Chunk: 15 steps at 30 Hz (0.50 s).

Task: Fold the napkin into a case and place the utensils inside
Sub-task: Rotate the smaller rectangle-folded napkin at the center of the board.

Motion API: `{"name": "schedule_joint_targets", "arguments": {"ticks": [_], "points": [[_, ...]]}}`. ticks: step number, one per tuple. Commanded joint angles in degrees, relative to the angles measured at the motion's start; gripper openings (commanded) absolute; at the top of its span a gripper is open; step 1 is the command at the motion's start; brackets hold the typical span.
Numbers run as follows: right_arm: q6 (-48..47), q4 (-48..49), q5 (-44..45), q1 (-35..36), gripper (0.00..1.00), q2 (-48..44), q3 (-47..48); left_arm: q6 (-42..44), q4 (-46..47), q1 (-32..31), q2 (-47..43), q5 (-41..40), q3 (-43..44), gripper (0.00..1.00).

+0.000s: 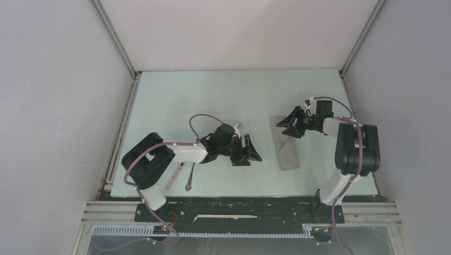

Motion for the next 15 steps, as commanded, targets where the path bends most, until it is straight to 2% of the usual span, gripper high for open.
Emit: {"name": "schedule_joint_targets", "arguments": {"ticks": [1,4,7,9,12,15], "points": [[8.0,15.9,-8.6,-1.1,0.66,9.7,2.6,3.8,-1.3,-0.7,-7.9,-2.2,-1.2,0.79],[5.6,13.4,-6.8,-3.3,0.65,13.9,4.5,4.1,-2.4,-0.7,-10.0,-2.3,-1.2,0.80],[2.9,9.9,-5.8,-2.1,0.66,10.1,5.4,5.4,-5.3,-0.8,-11.8,-3.0,-0.3,0.80],[1.1,4.2,-5.6,-0.6,0.67,7.0,7.5,6.2,-6.5,-0.8,-12.6,-3.4,0.4,0.80],[5.2,8.5,-6.9,-0.5,0.69,5.2,7.8,6.6,-7.0,-0.8,-12.7,-3.4,1.5,0.80],[8.1,12.3,-8.2,-0.7,0.68,9.8,9.8,6.3,-7.0,-0.9,-11.9,-2.5,2.3,0.80]]}}
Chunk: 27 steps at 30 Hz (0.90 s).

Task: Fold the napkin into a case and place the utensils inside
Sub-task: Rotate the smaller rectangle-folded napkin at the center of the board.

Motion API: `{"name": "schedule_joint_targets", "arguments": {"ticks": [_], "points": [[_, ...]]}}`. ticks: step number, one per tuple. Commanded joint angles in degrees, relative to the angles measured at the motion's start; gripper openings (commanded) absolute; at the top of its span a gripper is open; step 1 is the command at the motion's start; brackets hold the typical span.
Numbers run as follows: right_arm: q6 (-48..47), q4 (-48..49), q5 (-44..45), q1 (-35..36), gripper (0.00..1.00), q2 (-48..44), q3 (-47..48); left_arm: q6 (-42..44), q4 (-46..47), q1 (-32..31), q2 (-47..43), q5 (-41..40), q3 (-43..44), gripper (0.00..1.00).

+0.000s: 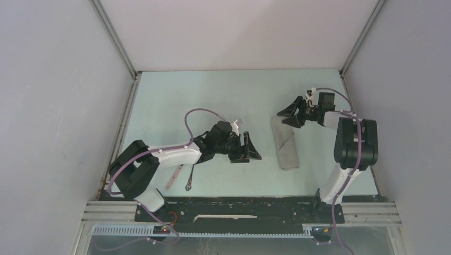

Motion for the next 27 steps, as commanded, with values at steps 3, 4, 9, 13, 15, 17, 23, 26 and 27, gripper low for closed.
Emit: {"name": "schedule_joint_targets", "arguments": {"ticks": [3,4,9,13,15,17,23,26,27], "points": [[3.5,6.5,0.5,0.0,0.68,6.5,5.1,1.8,-0.6,-0.5,-2.1,-0.2,2.4,0.80],[3.2,6.5,0.9,-0.2,0.68,8.6,6.0,1.8,-0.6,-0.5,-2.4,-0.2,2.1,0.80],[0.1,3.0,2.1,-0.4,0.66,11.7,10.3,2.0,-1.2,-0.5,-3.9,-0.4,1.2,0.80],[-10.5,-15.4,10.2,3.2,0.68,5.3,16.3,2.1,-1.3,-0.4,-4.9,-0.6,1.1,0.80],[-15.6,-25.8,19.2,6.1,0.70,0.7,18.0,2.6,-2.1,-0.5,-6.0,-0.9,1.3,0.80],[-19.1,-35.5,31.2,11.0,0.73,-4.7,17.9,3.9,-3.3,-0.5,-7.8,-1.5,1.4,0.80],[-21.1,-50.2,62.4,28.5,0.78,-11.4,13.7,8.8,-8.5,-0.3,-16.0,-3.3,1.2,0.81],[-18.7,-55.2,70.8,35.5,0.78,-10.8,13.2,10.7,-11.7,-0.2,-20.6,-4.0,0.2,0.81],[-17.4,-56.6,73.3,37.4,0.77,-10.0,13.2,11.2,-12.1,-0.1,-22.1,-4.2,-0.3,0.82]]}}
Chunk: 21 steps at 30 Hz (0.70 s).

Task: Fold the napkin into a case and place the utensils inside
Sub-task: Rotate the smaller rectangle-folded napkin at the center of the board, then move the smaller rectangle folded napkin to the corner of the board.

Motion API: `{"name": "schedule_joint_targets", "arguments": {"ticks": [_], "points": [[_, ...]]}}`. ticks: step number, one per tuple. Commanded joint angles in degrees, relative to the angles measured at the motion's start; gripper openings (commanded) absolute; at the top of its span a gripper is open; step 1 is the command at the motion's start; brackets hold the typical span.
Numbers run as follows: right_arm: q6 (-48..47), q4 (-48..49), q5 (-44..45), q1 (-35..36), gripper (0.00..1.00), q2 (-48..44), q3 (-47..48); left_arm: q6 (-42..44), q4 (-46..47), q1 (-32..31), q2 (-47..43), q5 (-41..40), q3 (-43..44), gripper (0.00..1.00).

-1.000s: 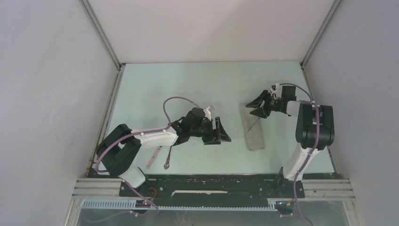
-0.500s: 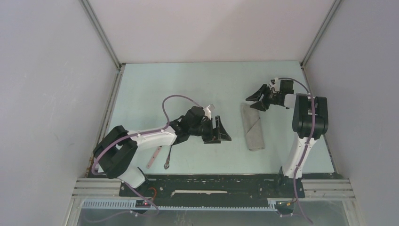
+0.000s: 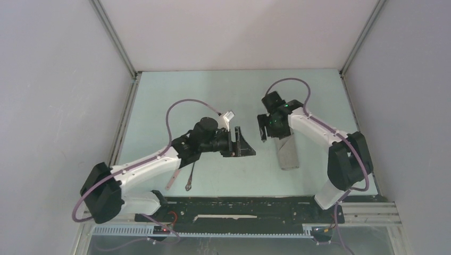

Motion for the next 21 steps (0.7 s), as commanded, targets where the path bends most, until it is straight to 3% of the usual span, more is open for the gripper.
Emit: {"name": "schedule_joint_targets", "arguments": {"ticks": [1,8,16,21], "points": [[2.3,-14.7,21.8,6.3,0.75,2.4,-1.7,5.0,-3.5,0.1,-7.4,-1.9,-1.6,0.82],[10.2,-18.0,27.5,11.6,0.63,7.8,-1.8,5.3,-3.6,0.3,-16.1,-2.2,-6.6,0.83],[14.3,-17.4,28.5,14.7,0.63,13.1,0.9,5.9,-4.1,0.8,-21.2,-1.0,-8.8,0.83],[17.6,-18.6,32.3,13.9,0.50,17.8,3.1,6.3,-4.0,1.3,-22.2,0.3,-9.7,0.84]]}}
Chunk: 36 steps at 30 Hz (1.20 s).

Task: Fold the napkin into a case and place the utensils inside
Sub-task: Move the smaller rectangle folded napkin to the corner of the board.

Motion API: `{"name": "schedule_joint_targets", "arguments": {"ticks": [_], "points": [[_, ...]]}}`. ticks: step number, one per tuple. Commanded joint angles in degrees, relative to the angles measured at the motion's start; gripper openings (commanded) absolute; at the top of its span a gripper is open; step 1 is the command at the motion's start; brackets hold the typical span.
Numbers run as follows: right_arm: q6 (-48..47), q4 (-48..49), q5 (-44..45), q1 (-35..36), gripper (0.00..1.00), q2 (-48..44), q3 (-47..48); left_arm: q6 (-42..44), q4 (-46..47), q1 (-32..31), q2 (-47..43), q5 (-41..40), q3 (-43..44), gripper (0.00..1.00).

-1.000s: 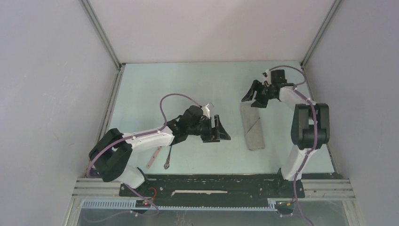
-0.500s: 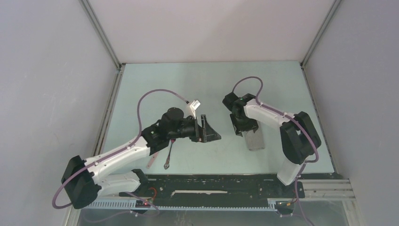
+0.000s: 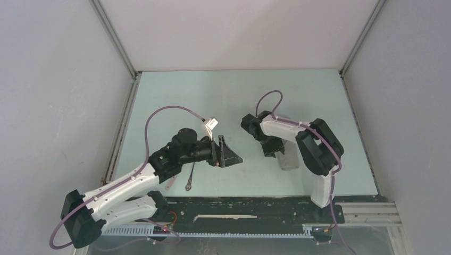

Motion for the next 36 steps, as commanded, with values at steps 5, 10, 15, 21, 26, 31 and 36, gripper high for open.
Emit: {"name": "schedule_joint_targets", "arguments": {"ticks": [5,10,15,21,26,31,36], "points": [[7.1,-2.2,9.8,-0.7,0.46,3.5,3.2,2.0,0.5,1.1,-3.5,1.9,-2.0,0.84],[4.0,0.0,9.3,-2.4,0.49,6.6,3.2,2.2,0.7,1.7,-4.5,2.8,-2.1,0.84],[4.5,0.7,10.1,-2.8,0.41,9.2,3.4,2.6,0.5,2.2,-5.8,3.7,-2.0,0.84],[3.5,1.1,12.8,-8.4,0.18,8.3,0.0,3.3,-0.2,2.6,-6.5,4.3,-2.8,0.84],[-0.7,2.0,17.4,-15.5,0.00,8.1,-2.4,3.5,0.7,2.9,-6.6,5.4,-2.7,0.84],[-4.5,4.0,21.7,-20.9,0.00,8.9,-5.0,4.1,1.1,3.1,-6.5,6.7,-2.3,0.84],[-10.6,9.5,25.5,-24.3,0.00,7.2,-10.8,4.6,1.1,3.3,-6.4,7.5,-2.2,0.84]]}}
